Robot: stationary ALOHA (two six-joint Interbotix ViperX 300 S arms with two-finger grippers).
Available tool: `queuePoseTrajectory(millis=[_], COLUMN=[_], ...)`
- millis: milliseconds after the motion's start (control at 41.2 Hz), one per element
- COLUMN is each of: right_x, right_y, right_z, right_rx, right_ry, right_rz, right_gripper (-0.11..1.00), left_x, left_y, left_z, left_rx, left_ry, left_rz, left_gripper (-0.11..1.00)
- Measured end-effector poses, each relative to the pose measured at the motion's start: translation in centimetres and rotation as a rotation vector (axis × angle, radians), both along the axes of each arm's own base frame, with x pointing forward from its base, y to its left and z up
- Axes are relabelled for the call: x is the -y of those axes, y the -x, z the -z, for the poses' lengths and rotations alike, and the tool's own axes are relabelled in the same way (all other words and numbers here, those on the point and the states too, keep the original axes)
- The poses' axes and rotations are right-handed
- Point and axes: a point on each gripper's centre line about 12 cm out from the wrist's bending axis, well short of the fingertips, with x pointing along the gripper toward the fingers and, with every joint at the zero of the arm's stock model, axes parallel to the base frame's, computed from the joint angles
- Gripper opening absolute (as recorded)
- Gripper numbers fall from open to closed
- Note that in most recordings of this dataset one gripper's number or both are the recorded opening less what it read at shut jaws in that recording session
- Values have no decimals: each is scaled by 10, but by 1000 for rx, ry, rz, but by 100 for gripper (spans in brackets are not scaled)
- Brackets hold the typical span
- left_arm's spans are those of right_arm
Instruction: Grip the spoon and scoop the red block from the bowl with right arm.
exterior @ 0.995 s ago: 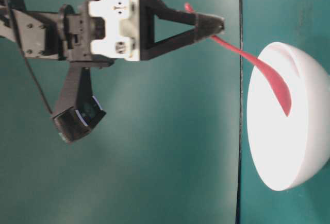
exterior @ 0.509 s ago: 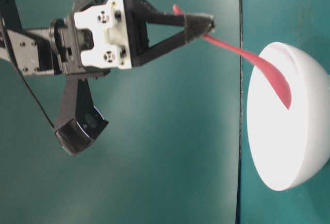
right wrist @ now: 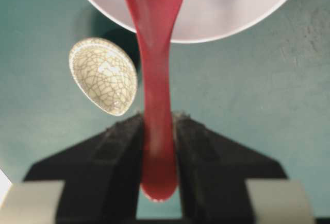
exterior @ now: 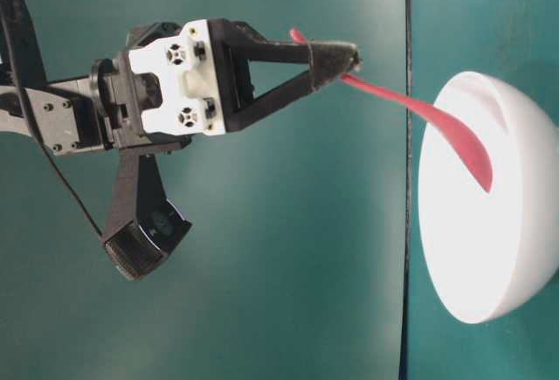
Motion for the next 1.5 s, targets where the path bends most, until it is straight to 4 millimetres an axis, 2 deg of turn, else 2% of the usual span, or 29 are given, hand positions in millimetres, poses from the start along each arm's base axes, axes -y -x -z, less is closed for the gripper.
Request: queuePoseTrajectory(millis=[437, 801, 1213, 1504], right_x=[0, -1, 0, 0], right_y=[-1, 6, -2, -1], right_z=[1, 19, 30, 29], right_rx=[6, -20, 14, 1], right_ry=[-8, -10, -2, -5], right_rz=[5, 15, 32, 27], right_gripper=[24, 24, 24, 24], left_x=[0, 0, 0, 0], left_y=[0, 0, 0, 0], left_z=[-1, -1, -1, -1], left_rx=[2, 2, 2, 2], left_ry=[0, 2, 2, 2], left_rz=[0, 0, 0, 0], left_gripper=[0, 0, 0, 0])
